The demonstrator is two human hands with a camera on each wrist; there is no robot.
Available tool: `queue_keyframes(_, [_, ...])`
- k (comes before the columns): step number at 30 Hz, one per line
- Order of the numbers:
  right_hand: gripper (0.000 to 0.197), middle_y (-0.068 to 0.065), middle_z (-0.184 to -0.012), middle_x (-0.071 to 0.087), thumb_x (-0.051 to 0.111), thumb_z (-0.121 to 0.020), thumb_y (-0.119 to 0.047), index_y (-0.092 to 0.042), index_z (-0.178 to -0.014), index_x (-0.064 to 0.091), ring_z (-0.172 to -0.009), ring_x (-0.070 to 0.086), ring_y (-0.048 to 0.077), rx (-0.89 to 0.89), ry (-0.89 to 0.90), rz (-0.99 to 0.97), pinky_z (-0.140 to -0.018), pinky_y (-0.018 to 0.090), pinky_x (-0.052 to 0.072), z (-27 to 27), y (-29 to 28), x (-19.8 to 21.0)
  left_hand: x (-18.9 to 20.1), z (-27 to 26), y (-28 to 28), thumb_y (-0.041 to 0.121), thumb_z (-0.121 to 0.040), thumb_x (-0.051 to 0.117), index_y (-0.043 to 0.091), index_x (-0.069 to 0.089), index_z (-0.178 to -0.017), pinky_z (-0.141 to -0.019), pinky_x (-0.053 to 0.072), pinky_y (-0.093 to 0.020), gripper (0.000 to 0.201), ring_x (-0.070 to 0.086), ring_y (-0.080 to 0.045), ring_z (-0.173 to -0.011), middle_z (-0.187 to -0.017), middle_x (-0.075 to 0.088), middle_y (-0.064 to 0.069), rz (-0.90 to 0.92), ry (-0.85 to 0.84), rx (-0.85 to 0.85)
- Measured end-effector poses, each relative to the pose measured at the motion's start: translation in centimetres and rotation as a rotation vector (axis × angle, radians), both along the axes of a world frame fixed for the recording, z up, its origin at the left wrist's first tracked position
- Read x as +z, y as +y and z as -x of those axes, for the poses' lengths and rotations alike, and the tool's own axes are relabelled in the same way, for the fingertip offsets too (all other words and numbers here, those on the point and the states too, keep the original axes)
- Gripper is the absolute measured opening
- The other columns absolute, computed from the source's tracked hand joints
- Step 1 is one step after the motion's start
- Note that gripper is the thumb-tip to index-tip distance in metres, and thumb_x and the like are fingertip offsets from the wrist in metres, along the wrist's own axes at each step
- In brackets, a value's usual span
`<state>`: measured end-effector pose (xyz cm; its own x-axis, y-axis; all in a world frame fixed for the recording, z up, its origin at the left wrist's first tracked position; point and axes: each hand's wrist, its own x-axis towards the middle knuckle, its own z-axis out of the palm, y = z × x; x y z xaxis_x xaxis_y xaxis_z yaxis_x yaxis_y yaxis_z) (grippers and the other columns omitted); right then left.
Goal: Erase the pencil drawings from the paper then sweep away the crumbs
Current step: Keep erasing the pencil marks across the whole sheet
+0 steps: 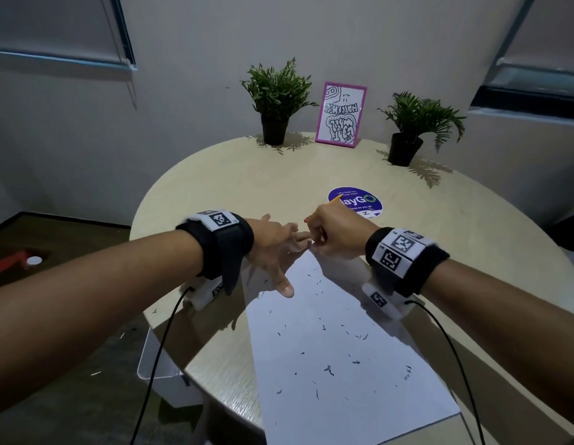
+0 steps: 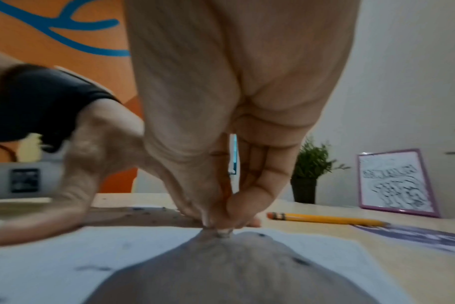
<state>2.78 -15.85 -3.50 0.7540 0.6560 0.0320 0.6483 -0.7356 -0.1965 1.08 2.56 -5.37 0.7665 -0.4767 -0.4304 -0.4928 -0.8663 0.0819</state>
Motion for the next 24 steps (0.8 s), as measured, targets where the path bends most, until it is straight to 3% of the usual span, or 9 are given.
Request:
queue_keyframes(3, [0.028,-0.008,-0.06,0.057,0.077,-0.079,-0.015,-0.023,-0.06,0.057,-0.057,0.053,0.006,0.079,0.066,0.021,-0.052,0.017,0.036,0.9,0.3,-0.1,0.8,0.7,-0.1,0.08,-0.07,0.065,0.039,0.027,-0.153,-0.119,-0.007,-0.061,0.1,0.014,-0.016,-0.151,-0.162,0.021,0.012,-0.007,0.003,-0.015])
queue_keyframes(6, [0.014,-0.012,-0.056,0.055,0.077,-0.079,-0.014,-0.013,-0.067,0.069,-0.059,0.055,-0.001,-0.013,0.065,0.041,-0.053,0.012,0.036,-0.3,-0.8,0.5,1.4,1.3,-0.7,0.073,-0.079,0.062,0.032,0.005,-0.159,-0.117,-0.005,-0.064,0.107,0.009,-0.014,-0.151,-0.163,0.005,0.02,-0.088,-0.003,-0.037])
queue_keyframes(8, [0.017,-0.012,-0.057,0.054,0.075,-0.079,-0.012,-0.012,-0.064,0.067,-0.06,0.053,0.002,-0.065,0.011,0.044,-0.061,0.021,0.044,-0.9,-1.0,0.5,1.5,1.4,-0.8,0.074,-0.079,0.06,0.031,-0.001,-0.159,-0.117,-0.007,-0.064,0.109,0.003,-0.014,-0.153,-0.165,-0.003,0.02,-0.107,-0.003,-0.035])
queue_keyframes(10, [0.028,-0.011,-0.057,0.053,0.073,-0.08,-0.011,-0.018,-0.057,0.057,-0.064,0.057,0.008,-0.033,0.025,0.038,-0.063,0.028,0.048,0.0,-0.2,0.2,1.5,1.4,-0.7,0.074,-0.079,0.061,0.034,0.005,-0.159,-0.117,-0.009,-0.063,0.105,0.002,-0.013,-0.152,-0.165,0.004,0.019,-0.093,0.013,-0.013])
queue_keyframes(13, [0.022,-0.007,-0.058,0.056,0.073,-0.079,-0.013,-0.017,-0.061,0.06,-0.058,0.054,0.011,0.082,0.075,0.049,-0.051,0.016,0.037,1.2,0.5,0.0,1.4,1.2,-0.2,0.075,-0.076,0.063,0.041,0.019,-0.155,-0.116,-0.013,-0.063,0.097,-0.005,-0.009,-0.152,-0.163,0.01,0.024,-0.048,0.041,-0.001])
queue_keyframes(18, [0.031,-0.011,-0.052,0.053,0.073,-0.079,-0.011,-0.018,-0.055,0.056,-0.054,0.051,0.0,-0.064,0.004,0.018,-0.067,0.026,0.043,-1.2,-0.6,0.4,1.5,1.2,-1.2,0.076,-0.078,0.059,0.034,-0.007,-0.158,-0.116,-0.009,-0.065,0.112,-0.007,-0.013,-0.153,-0.164,-0.009,0.022,-0.15,0.027,-0.004])
queue_keyframes(20, [0.027,-0.008,-0.056,0.056,0.072,-0.08,-0.012,-0.017,-0.058,0.059,-0.062,0.059,0.005,-0.003,0.027,0.035,-0.063,0.023,0.046,0.1,0.0,0.5,1.9,1.5,-1.3,0.073,-0.079,0.061,0.034,0.002,-0.159,-0.117,-0.009,-0.064,0.106,-0.007,-0.013,-0.153,-0.165,0.0,0.02,-0.15,0.029,0.0])
queue_keyframes(22, [0.017,-0.001,-0.063,0.062,0.073,-0.081,-0.013,-0.011,-0.066,0.065,-0.063,0.059,0.013,0.082,0.08,0.075,-0.052,0.011,0.038,1.4,0.5,0.4,2.1,1.6,-1.1,0.069,-0.08,0.065,0.038,0.016,-0.156,-0.117,-0.01,-0.063,0.095,-0.007,-0.011,-0.153,-0.162,0.018,0.02,-0.107,0.046,0.013])
queue_keyframes(24, [0.017,0.0,-0.062,0.062,0.074,-0.079,-0.014,-0.011,-0.065,0.065,-0.059,0.056,0.007,0.065,0.085,0.092,-0.052,0.013,0.037,0.8,0.3,0.6,2.0,1.7,-1.1,0.069,-0.081,0.064,0.038,0.011,-0.157,-0.118,-0.007,-0.063,0.098,-0.007,-0.012,-0.153,-0.163,0.015,0.021,-0.12,0.035,0.006])
